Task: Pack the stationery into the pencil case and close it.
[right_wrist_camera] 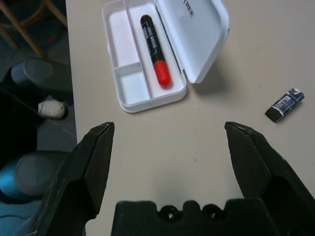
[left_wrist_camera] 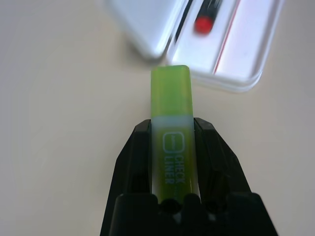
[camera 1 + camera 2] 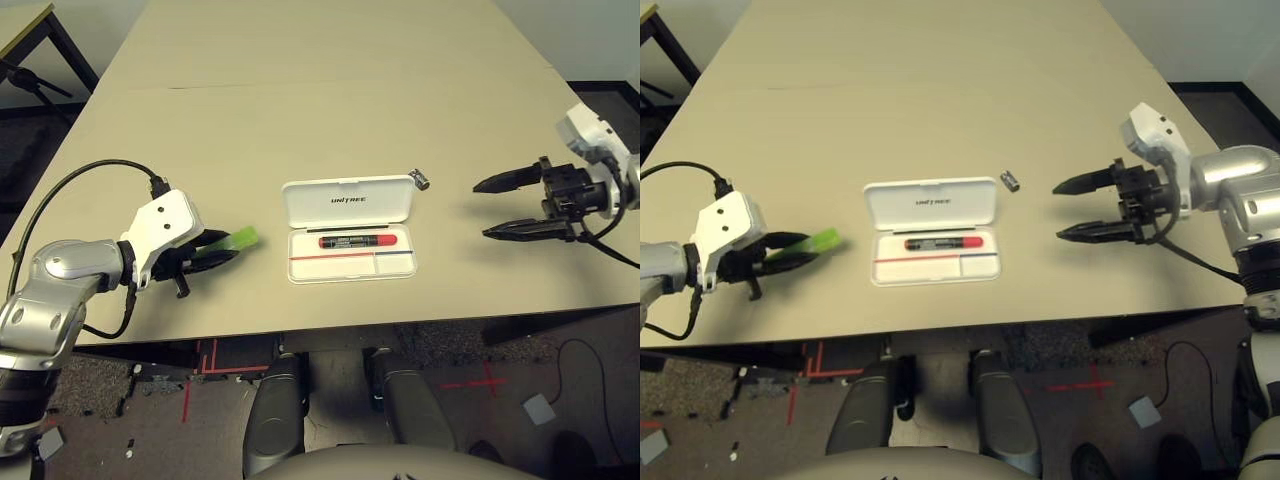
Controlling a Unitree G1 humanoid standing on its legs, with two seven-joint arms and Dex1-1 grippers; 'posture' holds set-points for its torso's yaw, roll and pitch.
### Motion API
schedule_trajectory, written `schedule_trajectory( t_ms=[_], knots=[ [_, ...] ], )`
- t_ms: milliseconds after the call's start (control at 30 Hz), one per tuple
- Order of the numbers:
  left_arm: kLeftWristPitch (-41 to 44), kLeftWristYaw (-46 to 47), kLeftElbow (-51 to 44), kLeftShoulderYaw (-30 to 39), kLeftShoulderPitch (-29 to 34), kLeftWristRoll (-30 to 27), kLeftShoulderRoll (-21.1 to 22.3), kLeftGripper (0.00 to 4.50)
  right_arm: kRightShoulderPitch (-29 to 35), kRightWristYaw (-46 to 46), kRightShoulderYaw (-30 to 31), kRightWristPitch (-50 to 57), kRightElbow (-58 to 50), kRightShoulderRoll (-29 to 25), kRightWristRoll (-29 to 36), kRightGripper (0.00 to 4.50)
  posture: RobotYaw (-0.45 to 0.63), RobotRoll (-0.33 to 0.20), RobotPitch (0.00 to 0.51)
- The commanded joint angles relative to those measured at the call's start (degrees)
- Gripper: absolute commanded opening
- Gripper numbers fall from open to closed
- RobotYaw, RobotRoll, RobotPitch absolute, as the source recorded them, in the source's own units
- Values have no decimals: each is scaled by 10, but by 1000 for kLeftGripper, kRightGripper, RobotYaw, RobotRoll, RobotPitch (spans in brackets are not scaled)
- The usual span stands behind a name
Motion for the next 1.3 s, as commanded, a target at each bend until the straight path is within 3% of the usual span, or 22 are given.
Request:
schedule_trajectory(
  t_ms=[33, 367, 667, 1167, 1300],
  knots=[
    [9, -21, -32, -37, -10, -17, -6, 1110, -7, 2, 12, -11, 9, -16, 11, 4500, 42, 0, 155],
    [7, -35, -32, -129, -62, -8, -59, 1110, 5, 2, 5, -8, -1, -21, 20, 4500, 11, 0, 154],
    [-44, -28, 58, -234, -141, 55, -163, 1110, 25, 2, -16, 1, -22, -12, 21, 4500, -17, 0, 156],
    [-101, -43, 150, -259, -190, 95, -196, 1110, 47, -1, -69, 25, -44, 8, -4, 4500, -50, 0, 157],
    [-99, -42, 151, -265, -187, 103, -199, 2258, 42, -15, -70, 57, -49, 17, -23, 4500, -50, 0, 156]
  ],
)
